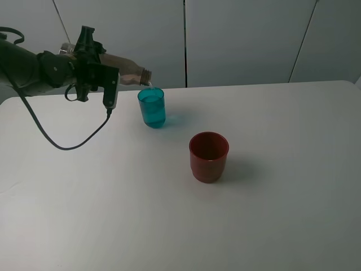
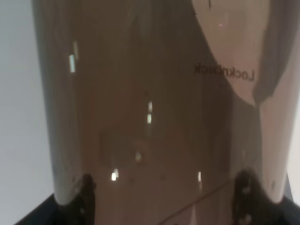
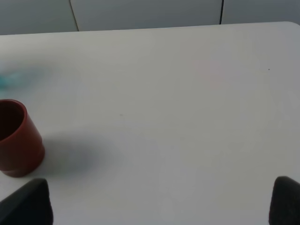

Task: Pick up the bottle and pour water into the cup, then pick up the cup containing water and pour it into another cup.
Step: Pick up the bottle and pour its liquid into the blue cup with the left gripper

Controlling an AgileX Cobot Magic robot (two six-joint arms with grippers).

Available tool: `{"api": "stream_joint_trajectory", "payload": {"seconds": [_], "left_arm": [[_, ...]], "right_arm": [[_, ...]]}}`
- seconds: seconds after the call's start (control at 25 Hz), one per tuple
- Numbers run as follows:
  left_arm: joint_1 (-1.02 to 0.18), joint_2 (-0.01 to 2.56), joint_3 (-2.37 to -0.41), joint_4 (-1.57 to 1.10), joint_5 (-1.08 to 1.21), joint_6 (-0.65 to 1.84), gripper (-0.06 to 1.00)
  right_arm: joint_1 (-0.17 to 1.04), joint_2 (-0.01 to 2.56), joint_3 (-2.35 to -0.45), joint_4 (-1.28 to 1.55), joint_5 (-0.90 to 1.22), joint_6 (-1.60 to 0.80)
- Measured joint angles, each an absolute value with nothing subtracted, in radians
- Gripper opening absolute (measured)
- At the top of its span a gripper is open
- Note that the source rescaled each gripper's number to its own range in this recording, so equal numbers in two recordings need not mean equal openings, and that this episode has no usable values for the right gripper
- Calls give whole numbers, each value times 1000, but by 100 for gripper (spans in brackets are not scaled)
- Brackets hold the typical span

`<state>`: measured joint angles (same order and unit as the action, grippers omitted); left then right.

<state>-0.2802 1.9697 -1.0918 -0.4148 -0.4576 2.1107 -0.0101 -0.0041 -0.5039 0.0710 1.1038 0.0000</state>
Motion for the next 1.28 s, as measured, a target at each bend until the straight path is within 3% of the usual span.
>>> {"api": "stream_joint_trajectory", "payload": {"seconds": [1.28], "left_arm": [[-250, 1892, -1007, -259, -377, 2113, 0]], "right_arm": [[-10, -4, -504, 71, 1104, 0]]}}
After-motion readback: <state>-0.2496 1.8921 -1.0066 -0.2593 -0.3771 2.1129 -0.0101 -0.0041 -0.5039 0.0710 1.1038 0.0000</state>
